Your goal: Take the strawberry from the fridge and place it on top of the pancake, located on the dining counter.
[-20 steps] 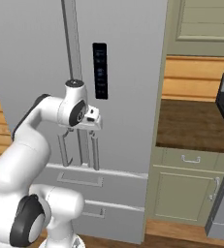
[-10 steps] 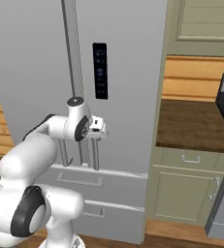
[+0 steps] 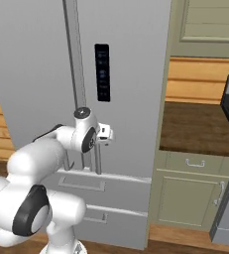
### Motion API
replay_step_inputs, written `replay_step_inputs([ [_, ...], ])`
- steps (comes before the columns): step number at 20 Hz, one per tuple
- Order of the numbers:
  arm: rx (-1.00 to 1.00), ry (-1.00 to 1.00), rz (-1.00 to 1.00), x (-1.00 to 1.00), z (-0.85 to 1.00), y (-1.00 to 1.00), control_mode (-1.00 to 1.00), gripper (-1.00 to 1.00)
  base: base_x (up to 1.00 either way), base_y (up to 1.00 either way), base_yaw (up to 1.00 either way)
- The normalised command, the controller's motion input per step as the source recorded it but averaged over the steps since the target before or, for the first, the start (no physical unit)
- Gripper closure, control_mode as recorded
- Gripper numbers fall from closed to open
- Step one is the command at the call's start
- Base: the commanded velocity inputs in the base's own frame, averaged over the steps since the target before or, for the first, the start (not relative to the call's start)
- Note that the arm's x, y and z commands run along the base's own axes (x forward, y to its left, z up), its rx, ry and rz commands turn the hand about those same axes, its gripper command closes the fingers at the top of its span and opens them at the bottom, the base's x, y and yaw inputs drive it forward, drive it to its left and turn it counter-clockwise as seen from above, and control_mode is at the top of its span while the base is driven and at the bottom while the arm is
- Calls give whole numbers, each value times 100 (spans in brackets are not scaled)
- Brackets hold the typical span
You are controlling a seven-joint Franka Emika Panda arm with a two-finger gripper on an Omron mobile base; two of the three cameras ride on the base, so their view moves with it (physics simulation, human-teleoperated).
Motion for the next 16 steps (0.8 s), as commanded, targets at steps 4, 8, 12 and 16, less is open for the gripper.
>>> replay_step_inputs([
  [4, 0, -9, 0, 14, 0, 1, -100, -100, 0, 0, 0],
  [8, 0, -6, 0, 12, 0, 0, -100, -100, 0, 0, 0],
  [12, 0, 0, 0, 14, -10, 4, -100, -100, 0, 0, 0],
  [16, 0, 0, 0, 18, -14, 1, -100, -100, 0, 0, 0],
])
